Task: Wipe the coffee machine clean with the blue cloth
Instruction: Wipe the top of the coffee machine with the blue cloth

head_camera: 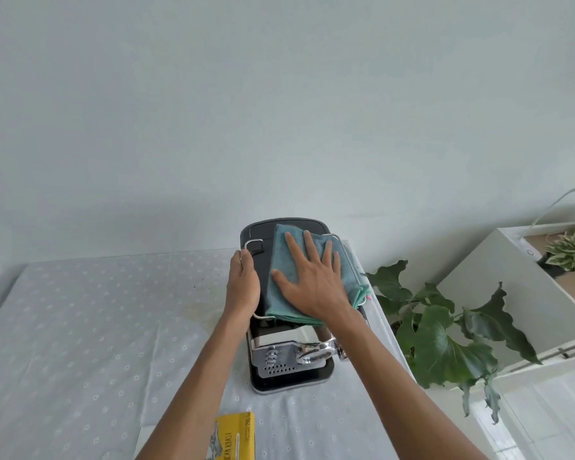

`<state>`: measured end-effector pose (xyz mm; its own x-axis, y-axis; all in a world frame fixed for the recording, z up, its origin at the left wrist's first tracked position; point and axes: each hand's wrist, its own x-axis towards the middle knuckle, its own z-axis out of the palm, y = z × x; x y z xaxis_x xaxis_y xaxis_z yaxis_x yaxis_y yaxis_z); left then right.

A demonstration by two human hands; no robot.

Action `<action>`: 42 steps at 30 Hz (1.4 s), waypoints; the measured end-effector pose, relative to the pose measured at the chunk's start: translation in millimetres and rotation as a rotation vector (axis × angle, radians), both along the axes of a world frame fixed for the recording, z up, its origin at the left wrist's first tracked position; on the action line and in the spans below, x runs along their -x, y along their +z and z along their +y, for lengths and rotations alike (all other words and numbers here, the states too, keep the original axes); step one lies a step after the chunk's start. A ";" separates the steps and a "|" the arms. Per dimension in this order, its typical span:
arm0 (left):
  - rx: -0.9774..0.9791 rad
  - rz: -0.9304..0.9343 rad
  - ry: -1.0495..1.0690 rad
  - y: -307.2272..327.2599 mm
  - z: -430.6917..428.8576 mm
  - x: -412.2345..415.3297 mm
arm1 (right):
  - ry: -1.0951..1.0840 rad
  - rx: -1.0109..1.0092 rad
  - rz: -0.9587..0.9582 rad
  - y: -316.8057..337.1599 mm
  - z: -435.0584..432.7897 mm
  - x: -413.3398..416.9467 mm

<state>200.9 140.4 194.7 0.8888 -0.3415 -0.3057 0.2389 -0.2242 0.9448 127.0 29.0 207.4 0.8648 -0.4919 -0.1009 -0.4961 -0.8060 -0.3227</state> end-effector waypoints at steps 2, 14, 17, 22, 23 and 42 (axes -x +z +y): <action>0.006 -0.002 0.001 -1.1 1.4 1.4 | 0.061 0.034 -0.005 -2.9 6.1 11.0; 0.005 -0.003 -0.032 -2.3 -2.3 -2.1 | 0.198 0.048 -0.010 0.4 -17.0 -30.9; 0.007 0.001 -0.027 -2.2 -0.7 -1.8 | 0.249 0.055 0.013 3.0 -24.6 -44.4; 0.029 -0.006 -0.024 -5.5 -0.6 -2.2 | 0.357 0.111 0.036 7.6 -42.3 -67.1; 0.032 -0.010 -0.023 -5.6 -0.8 -2.5 | 0.382 0.124 0.046 8.0 -43.5 -68.9; -0.026 -0.088 -0.031 -10.2 -0.5 -5.6 | 0.084 0.132 0.065 4.1 -33.8 -61.9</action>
<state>206.5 139.9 184.5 0.9016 -0.3624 -0.2363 0.1478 -0.2554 0.9555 188.8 -4.8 211.5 0.8971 -0.4310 -0.0971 -0.4417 -0.8786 -0.1813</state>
